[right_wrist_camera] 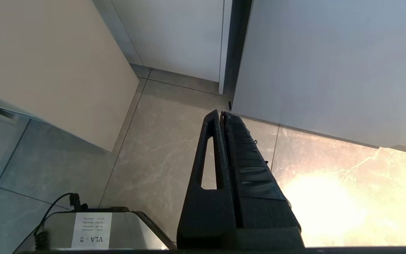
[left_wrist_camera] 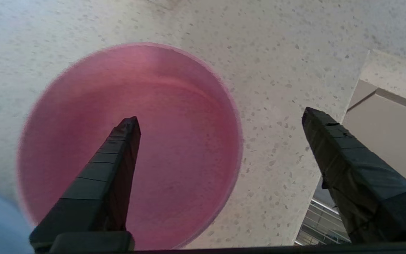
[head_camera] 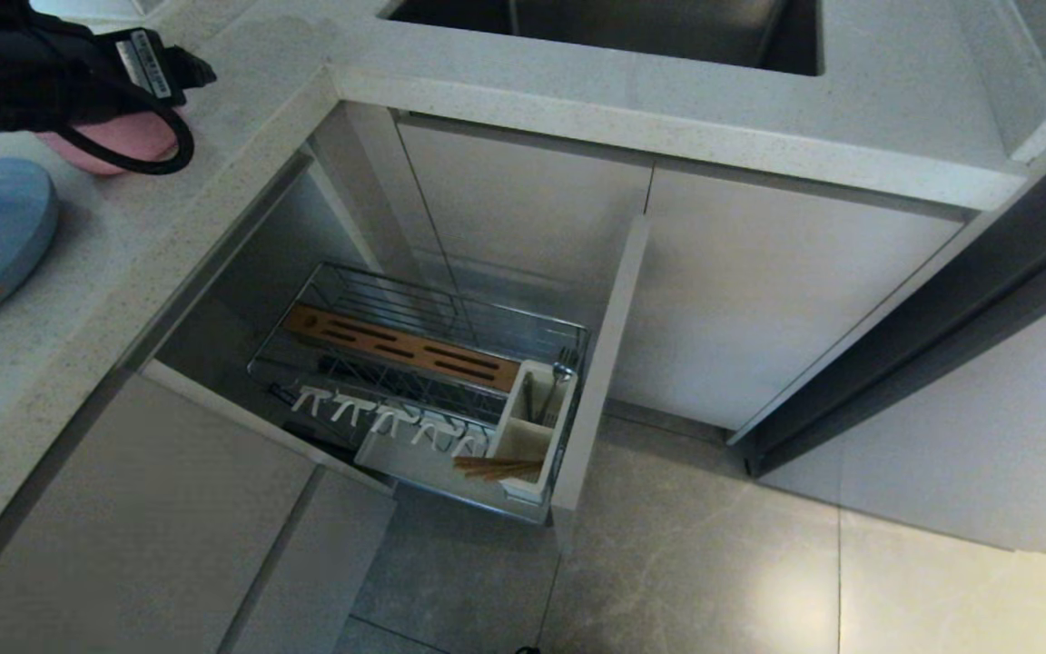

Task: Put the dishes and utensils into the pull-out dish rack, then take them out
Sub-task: Pick up the bowl and place it in the cupboard

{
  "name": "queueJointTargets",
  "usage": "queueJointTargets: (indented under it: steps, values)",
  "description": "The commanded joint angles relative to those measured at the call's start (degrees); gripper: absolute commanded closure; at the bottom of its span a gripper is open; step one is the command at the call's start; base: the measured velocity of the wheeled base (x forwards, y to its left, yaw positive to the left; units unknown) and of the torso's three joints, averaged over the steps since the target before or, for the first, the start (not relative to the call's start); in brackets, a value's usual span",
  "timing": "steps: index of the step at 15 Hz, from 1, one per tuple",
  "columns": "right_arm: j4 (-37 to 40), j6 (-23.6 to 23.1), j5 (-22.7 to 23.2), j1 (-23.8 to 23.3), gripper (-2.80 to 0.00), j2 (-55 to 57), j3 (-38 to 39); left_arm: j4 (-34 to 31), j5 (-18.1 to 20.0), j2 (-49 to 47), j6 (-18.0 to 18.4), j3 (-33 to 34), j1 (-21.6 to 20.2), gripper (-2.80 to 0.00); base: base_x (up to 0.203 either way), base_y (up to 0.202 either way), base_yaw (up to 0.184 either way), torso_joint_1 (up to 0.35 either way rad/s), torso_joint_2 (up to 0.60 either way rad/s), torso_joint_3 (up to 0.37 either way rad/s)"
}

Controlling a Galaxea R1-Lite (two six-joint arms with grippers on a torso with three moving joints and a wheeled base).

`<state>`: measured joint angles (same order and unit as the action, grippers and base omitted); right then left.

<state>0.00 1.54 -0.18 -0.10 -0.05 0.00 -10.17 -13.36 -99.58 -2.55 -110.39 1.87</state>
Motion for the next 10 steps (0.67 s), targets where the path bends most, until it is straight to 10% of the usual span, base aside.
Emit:
queueJointTargets:
  steps: [1, 7, 8, 10]
  values:
    - [0.0, 0.04, 0.01, 0.01, 0.0, -0.04, 0.0, 0.11, 0.0, -0.58, 0.4, 0.0, 0.07, -2.8, 0.0, 0.0, 0.0, 0.0, 0.0, 0.0]
    - [0.0, -0.04, 0.01, 0.01, 0.0, -0.04, 0.0, 0.67, 0.09, -0.7, 0.44, 0.0, -0.02, -2.8, 0.0, 0.0, 0.0, 0.0, 0.0, 0.0]
    - [0.0, 0.05, 0.01, 0.01, 0.0, -0.04, 0.0, 0.67, 0.09, -0.7, 0.5, 0.0, -0.02, 0.0, 0.0, 0.0, 0.0, 0.0, 0.0, 0.0]
    - [0.0, 0.05, 0.01, 0.01, 0.0, -0.04, 0.0, 1.03, -0.09, -0.62, 0.35, 0.0, -0.02, 0.0, 0.0, 0.0, 0.0, 0.0, 0.0, 0.0]
